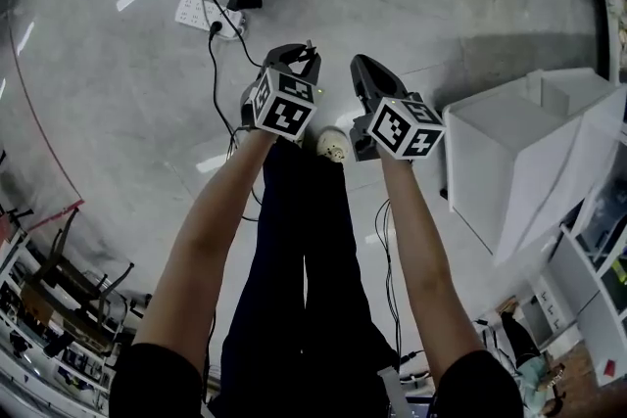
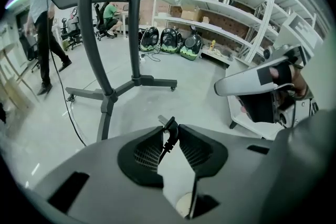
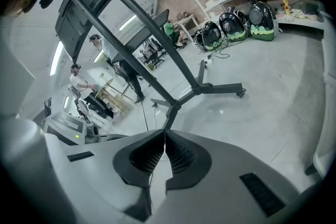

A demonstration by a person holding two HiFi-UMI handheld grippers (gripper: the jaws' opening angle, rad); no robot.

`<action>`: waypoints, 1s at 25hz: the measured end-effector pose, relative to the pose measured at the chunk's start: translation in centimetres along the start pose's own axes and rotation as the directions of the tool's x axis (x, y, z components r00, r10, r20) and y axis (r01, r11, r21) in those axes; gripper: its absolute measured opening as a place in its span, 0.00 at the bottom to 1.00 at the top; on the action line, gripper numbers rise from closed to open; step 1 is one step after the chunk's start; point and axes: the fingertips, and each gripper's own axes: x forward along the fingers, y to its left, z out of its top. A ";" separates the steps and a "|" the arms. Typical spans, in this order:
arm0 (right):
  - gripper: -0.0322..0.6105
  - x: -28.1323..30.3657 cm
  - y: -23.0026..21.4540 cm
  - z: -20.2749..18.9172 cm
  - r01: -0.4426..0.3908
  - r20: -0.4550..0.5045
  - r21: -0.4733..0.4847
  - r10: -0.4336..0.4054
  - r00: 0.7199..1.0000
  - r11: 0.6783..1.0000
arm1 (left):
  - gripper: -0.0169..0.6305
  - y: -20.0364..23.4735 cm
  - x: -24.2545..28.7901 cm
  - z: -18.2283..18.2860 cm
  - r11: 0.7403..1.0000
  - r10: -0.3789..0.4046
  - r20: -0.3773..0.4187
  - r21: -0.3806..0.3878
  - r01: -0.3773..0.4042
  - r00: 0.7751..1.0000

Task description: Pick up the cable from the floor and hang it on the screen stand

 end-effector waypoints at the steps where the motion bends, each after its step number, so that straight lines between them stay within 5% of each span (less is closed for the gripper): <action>1: 0.09 -0.1 0.7 0.3 -0.005 0.001 -0.007 0.005 1.000 1.000 | 0.18 0.2 -0.7 0.4 1.000 0.002 0.010 -0.007 -0.002 1.000; 25: 0.09 -6.0 11.4 11.3 0.040 0.067 -0.087 -0.034 0.997 0.995 | 0.18 1.2 -14.8 11.3 0.998 0.009 0.210 -0.062 0.004 0.978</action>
